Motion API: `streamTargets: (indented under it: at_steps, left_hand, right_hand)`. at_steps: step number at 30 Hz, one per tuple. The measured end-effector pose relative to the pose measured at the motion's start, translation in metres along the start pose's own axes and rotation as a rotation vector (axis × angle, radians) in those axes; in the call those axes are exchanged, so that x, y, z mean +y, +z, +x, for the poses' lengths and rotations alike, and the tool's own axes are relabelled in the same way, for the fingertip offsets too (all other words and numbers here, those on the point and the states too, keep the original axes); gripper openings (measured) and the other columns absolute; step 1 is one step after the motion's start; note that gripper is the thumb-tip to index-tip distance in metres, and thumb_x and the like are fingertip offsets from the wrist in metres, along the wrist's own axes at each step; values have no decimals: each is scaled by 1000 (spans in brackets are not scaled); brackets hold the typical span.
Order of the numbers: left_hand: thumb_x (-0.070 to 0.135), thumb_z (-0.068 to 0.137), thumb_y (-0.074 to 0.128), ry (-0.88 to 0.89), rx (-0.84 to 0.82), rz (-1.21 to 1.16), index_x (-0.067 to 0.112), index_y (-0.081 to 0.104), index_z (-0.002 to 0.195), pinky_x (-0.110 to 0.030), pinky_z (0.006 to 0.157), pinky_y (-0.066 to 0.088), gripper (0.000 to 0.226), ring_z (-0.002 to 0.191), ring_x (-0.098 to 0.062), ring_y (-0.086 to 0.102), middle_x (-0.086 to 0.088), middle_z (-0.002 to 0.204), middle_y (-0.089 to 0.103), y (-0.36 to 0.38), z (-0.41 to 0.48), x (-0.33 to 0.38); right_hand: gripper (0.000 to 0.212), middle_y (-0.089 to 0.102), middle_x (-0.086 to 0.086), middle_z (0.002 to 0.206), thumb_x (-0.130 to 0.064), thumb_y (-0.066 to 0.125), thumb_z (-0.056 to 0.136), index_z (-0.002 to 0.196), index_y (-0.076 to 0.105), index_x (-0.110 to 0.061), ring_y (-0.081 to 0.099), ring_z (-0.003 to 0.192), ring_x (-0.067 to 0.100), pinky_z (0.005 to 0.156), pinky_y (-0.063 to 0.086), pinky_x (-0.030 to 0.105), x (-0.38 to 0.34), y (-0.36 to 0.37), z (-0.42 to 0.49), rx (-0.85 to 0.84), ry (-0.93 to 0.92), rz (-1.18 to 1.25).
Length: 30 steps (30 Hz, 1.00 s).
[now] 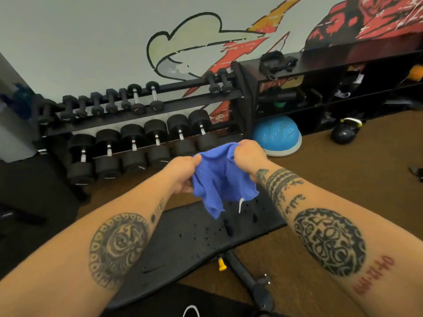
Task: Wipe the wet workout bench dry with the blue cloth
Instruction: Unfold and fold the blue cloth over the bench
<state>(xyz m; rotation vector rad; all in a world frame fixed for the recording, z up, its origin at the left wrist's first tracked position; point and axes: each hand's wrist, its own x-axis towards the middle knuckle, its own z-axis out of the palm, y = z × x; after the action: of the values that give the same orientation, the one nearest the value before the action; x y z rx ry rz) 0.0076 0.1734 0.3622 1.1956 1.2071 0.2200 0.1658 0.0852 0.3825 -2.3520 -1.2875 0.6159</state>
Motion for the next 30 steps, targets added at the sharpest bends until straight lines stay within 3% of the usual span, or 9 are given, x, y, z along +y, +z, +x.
streamTargets:
  at_steps: [4, 8, 11, 15, 17, 19, 22, 27, 30]
  left_hand:
    - [44, 104, 42, -100, -120, -171, 10, 62, 118, -40, 57, 55, 42, 83, -29, 70, -14, 99, 73, 37, -6, -10]
    - [61, 98, 40, -65, -180, -214, 20, 60, 129, -50, 76, 58, 56, 97, -33, 73, -13, 112, 74, 49, 3, -19]
    - [75, 78, 60, 26, -294, -156, 21, 66, 124, -57, 96, 51, 72, 108, -33, 69, -13, 119, 72, 52, 4, -21]
    - [30, 93, 66, 185, -335, -126, 12, 68, 123, -50, 102, 49, 34, 114, -33, 66, -16, 121, 70, 58, 9, -19]
    - [11, 98, 57, 228, -371, -88, 12, 66, 124, -40, 88, 57, 28, 111, -32, 68, -15, 118, 72, 63, 7, -15]
    - [5, 97, 51, 261, -436, -76, 10, 66, 124, -32, 75, 58, 31, 103, -28, 71, -14, 113, 74, 68, 2, -7]
    - [2, 96, 48, 290, -478, -58, 10, 67, 119, -29, 72, 58, 31, 98, -24, 73, -13, 108, 75, 71, 5, -2]
    - [29, 82, 71, 262, -417, 182, 17, 73, 104, -43, 88, 52, 25, 99, -29, 70, -12, 107, 75, 76, 36, -32]
    - [43, 80, 72, 287, -344, 322, 8, 69, 85, -33, 66, 43, 35, 73, -21, 58, -9, 78, 67, 89, 57, -55]
  right_hand:
    - [31, 64, 23, 117, -1, 43, 95, 118, 62, 5, 60, 101, 35, 82, 50, 36, -4, 16, -8, -121, -31, 139]
    - [15, 56, 12, 86, 1, 47, 89, 96, 60, 1, 58, 87, 33, 69, 46, 38, 6, 15, -16, -236, -79, 99]
    - [14, 58, 7, 88, 1, 49, 87, 94, 59, -6, 59, 80, 21, 59, 45, 30, 19, 6, -22, -403, -64, 277]
    - [21, 72, -5, 83, -12, 61, 89, 108, 69, -16, 68, 77, 15, 58, 52, 28, 54, -9, -15, -143, 63, 691]
    - [30, 70, -7, 95, -23, 69, 87, 117, 66, -21, 65, 96, 17, 83, 57, 36, 79, -13, -10, 18, 72, 701]
    - [55, 60, -6, 126, -38, 70, 90, 139, 53, -21, 56, 121, 13, 104, 46, 34, 99, -12, -17, -123, 45, 749]
    - [45, 68, 7, 128, -40, 61, 96, 129, 61, -9, 64, 118, 20, 99, 49, 37, 127, 1, -30, -361, 7, 855]
    - [45, 56, 5, 72, -54, 65, 88, 75, 56, -11, 53, 70, 17, 69, 42, 39, 154, 21, -32, 9, 39, 869]
    - [44, 35, -4, 59, -39, 55, 100, 64, 39, -21, 34, 53, 8, 58, 28, 32, 170, 27, -34, 174, 112, 724]
